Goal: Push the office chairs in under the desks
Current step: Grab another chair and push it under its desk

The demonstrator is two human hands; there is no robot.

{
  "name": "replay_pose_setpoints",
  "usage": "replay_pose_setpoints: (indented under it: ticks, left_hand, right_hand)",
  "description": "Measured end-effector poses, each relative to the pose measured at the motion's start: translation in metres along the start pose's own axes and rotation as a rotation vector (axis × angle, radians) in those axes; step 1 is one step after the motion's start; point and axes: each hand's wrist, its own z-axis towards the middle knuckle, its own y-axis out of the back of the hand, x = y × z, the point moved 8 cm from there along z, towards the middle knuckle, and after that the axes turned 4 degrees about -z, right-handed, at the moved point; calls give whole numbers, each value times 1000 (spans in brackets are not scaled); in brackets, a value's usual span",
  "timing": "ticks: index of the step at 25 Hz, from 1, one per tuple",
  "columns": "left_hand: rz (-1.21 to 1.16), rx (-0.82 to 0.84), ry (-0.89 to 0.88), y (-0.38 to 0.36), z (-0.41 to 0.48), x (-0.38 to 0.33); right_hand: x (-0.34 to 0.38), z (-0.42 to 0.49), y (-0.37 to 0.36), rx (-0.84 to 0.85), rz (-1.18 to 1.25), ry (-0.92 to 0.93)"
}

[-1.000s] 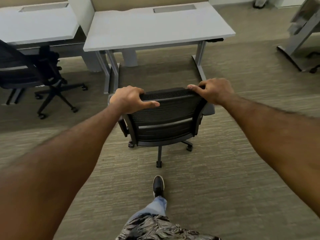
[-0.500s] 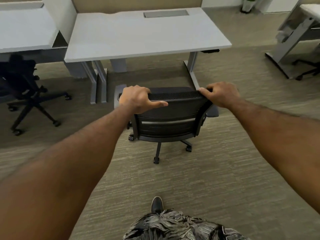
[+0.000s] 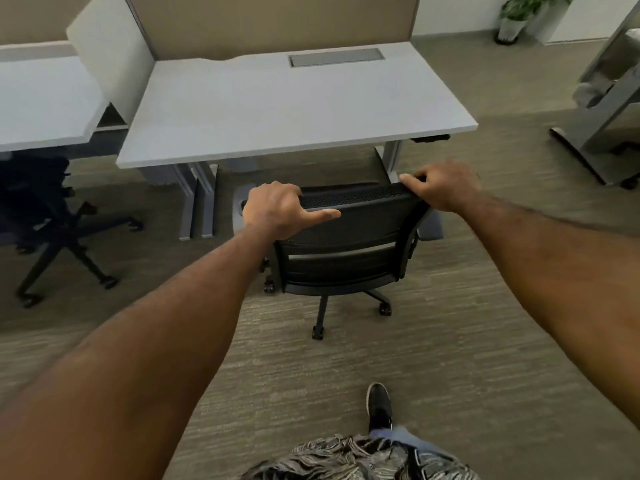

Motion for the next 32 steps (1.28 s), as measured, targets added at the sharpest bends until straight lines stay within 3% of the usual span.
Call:
replay_pose_setpoints:
  ticks: [8, 13, 32]
  left_hand:
    - [17, 4, 123, -4, 104, 0]
    - [29, -20, 112, -5, 159, 14]
    - [-35, 9, -26, 5, 278, 141]
  right_hand:
    - [-33, 131, -4, 36, -9, 132]
    - [-36, 192, -4, 30, -12, 153]
    - [26, 298, -12, -30, 55, -16]
